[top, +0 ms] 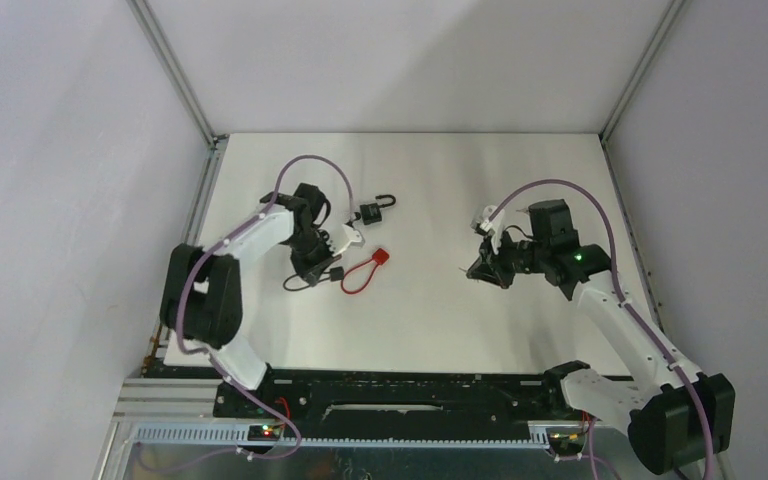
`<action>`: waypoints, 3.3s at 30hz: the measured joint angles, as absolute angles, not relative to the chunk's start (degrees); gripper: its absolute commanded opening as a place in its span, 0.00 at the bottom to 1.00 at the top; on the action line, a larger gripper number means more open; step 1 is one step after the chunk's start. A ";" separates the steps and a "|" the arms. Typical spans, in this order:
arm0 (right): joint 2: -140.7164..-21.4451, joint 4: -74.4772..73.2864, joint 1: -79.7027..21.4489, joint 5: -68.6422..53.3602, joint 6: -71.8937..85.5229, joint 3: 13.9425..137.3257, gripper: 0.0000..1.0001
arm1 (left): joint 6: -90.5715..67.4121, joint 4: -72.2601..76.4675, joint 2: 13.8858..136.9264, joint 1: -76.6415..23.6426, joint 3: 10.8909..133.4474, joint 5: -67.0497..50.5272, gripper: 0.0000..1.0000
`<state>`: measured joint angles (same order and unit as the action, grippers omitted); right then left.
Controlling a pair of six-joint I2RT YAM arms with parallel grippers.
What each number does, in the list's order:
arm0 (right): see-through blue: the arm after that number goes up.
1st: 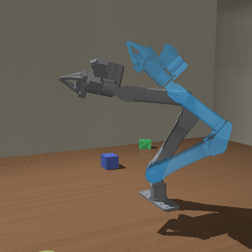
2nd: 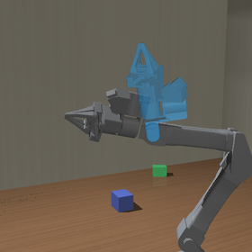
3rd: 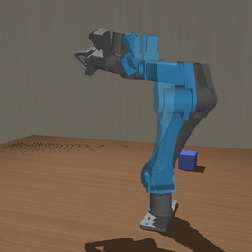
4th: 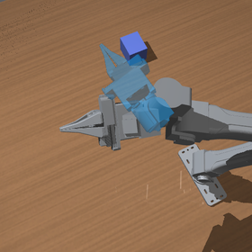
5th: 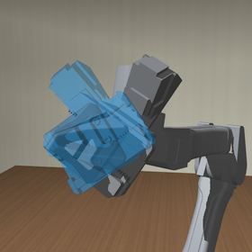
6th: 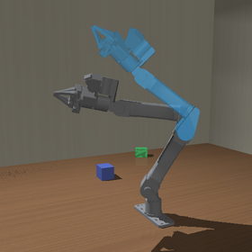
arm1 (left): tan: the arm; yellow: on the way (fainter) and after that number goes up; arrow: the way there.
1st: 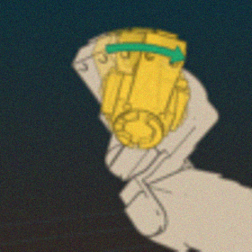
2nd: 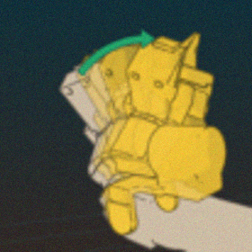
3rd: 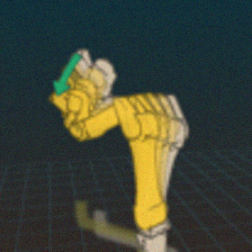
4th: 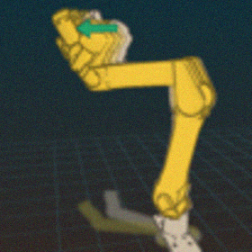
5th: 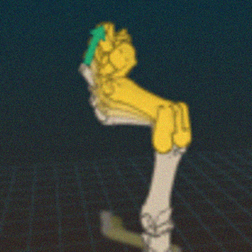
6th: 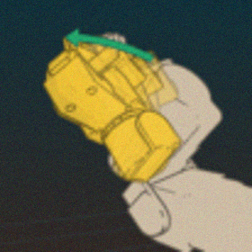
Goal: Unlock with the key
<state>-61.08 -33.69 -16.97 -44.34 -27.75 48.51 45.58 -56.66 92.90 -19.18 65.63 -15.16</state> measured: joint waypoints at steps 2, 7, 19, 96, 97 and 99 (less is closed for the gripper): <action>-60.77 -34.06 -17.74 -44.66 -28.08 48.75 0.00 | 45.52 -58.02 96.49 -16.97 66.83 -13.69 0.04; -60.75 -34.50 -20.12 -44.80 -28.69 49.32 0.00 | 45.28 -60.80 104.51 -13.65 71.92 -11.53 0.16; -61.01 -34.70 -21.41 -43.68 -28.95 49.34 0.00 | 43.57 -61.87 109.16 -11.07 76.25 -10.00 1.00; -60.97 -39.40 -10.07 -55.48 -31.00 53.52 0.00 | 9.61 -21.39 110.34 -35.51 71.48 -6.04 0.04; -60.90 -39.33 -9.91 -55.59 -30.89 53.52 0.00 | 10.31 -21.78 109.60 -35.48 70.70 -6.98 0.01; -60.64 -39.38 -9.72 -55.86 -30.96 53.52 0.00 | 12.27 -24.69 107.92 -35.38 70.00 -10.59 0.00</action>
<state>-60.64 -39.38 -9.72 -55.86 -30.96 53.52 12.27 -24.69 107.92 -35.38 70.00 -10.59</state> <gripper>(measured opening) 0.024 0.399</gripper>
